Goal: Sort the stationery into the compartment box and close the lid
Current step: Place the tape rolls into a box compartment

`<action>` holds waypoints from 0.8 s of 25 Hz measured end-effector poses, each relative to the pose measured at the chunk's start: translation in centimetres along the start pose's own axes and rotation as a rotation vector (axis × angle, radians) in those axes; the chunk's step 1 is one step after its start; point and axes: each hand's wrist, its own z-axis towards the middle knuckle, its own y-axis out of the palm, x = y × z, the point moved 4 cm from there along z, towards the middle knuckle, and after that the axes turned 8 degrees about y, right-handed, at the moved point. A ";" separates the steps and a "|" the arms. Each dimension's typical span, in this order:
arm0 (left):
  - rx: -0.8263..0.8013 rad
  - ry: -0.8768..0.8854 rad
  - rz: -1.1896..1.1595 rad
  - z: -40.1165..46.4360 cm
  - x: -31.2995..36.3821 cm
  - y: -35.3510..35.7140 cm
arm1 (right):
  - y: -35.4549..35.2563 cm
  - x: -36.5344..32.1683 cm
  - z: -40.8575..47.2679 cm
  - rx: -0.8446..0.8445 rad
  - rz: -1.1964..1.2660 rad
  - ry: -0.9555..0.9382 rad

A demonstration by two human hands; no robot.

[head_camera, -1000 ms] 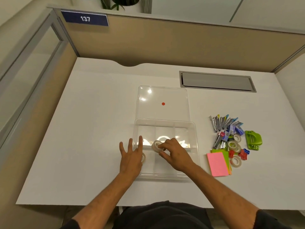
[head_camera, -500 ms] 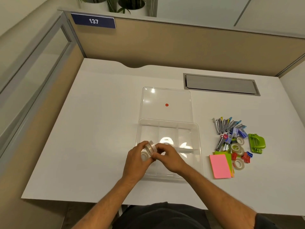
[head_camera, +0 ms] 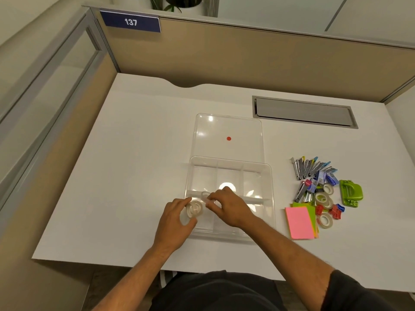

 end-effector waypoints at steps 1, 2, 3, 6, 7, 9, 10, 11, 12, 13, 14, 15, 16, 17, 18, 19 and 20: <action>-0.003 -0.010 -0.004 -0.3 -0.2 -0.1 | 0.4 -0.1 0.4 0.007 -0.088 -0.023; 0.000 -0.021 -0.012 -0.5 -0.4 -0.2 | 0.9 -0.1 0.7 0.024 -0.164 -0.040; 0.009 -0.032 -0.015 -0.7 -0.5 -0.3 | 1.3 -0.1 0.9 0.048 -0.233 -0.055; 0.017 -0.052 0.021 -0.6 -0.9 -0.3 | 2.4 -0.2 0.8 0.096 -0.379 -0.068; 0.010 -0.051 0.040 -0.6 -0.9 -0.2 | 2.8 -0.2 0.6 0.101 -0.427 -0.069; -0.002 -0.018 0.090 -0.6 -0.9 0.1 | 3.5 -0.3 0.3 0.111 -0.538 -0.067; -0.010 0.012 0.126 -0.5 -0.8 0.3 | 3.7 -0.3 0.2 0.111 -0.575 -0.060; -0.024 0.044 0.171 -0.5 -0.7 0.5 | 3.8 -0.4 0.2 0.101 -0.598 -0.045; -0.041 0.071 0.219 -0.4 -0.6 0.7 | 3.8 -0.5 0.3 0.084 -0.617 -0.029; -0.065 0.091 0.269 -0.3 -0.5 1.0 | 3.9 -0.5 0.3 0.068 -0.632 -0.017; -0.089 0.109 0.320 -0.2 -0.4 1.3 | 3.9 -0.6 0.3 0.061 -0.644 -0.007; -0.106 0.124 0.369 0.0 -0.2 1.5 | 3.8 -0.7 0.3 0.060 -0.654 0.001; -0.113 0.136 0.411 0.3 -0.1 1.6 | 3.8 -0.7 0.3 0.064 -0.663 0.005; -0.116 0.141 0.445 0.5 0.1 1.6 | 3.8 -0.7 0.4 0.066 -0.672 0.006; -0.118 0.143 0.474 0.7 0.3 1.5 | 3.7 -0.7 0.4 0.070 -0.678 0.004; -0.115 0.148 0.500 0.8 0.5 1.5 | 3.7 -0.6 0.4 0.078 -0.678 -0.007; -0.109 0.158 0.524 0.9 0.7 1.4 | 3.6 -0.5 0.5 0.088 -0.662 -0.027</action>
